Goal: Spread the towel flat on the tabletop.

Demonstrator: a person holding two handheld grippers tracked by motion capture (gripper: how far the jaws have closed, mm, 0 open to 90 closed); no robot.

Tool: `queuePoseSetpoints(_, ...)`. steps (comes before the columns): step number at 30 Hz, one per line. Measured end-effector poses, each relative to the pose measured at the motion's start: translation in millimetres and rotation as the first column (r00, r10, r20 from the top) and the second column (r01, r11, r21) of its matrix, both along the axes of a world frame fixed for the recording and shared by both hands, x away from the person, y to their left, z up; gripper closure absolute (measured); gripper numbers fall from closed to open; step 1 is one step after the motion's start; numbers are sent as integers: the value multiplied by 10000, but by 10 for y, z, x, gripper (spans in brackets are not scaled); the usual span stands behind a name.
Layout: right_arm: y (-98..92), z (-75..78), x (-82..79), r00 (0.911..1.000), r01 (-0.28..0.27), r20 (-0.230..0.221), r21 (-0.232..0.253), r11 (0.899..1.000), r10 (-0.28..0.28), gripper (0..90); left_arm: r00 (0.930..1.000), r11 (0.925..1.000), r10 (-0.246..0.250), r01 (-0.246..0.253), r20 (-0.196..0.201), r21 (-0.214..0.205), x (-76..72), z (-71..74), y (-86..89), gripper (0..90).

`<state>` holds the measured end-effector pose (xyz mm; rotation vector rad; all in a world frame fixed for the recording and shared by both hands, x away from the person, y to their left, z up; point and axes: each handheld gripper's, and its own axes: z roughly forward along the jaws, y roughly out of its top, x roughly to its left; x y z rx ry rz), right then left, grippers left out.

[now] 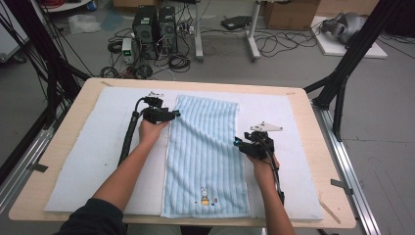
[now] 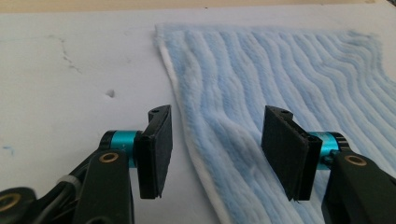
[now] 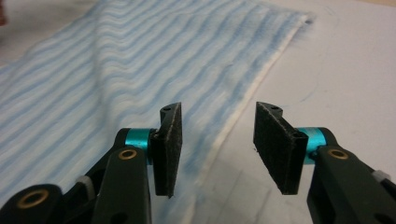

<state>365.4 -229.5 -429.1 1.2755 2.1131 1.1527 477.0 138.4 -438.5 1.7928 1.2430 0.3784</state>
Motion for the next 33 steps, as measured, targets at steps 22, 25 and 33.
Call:
queuePoseSetpoints(22,31,-167,635,9930,1126,-287,-571,9920,-1144,711,9949,9954,-937,943,-375,161,-169,-10,-42,454)
queuePoseSetpoints(25,-27,-107,542,9952,945,-208,-383,9948,-953,659,9908,9903,-1222,1256,-578,601,-220,-87,-135,480)
queuePoseSetpoints(33,54,-128,403,9957,-388,-871,-829,9958,315,685,9940,9813,-1030,957,356,1671,-249,-120,-208,865)
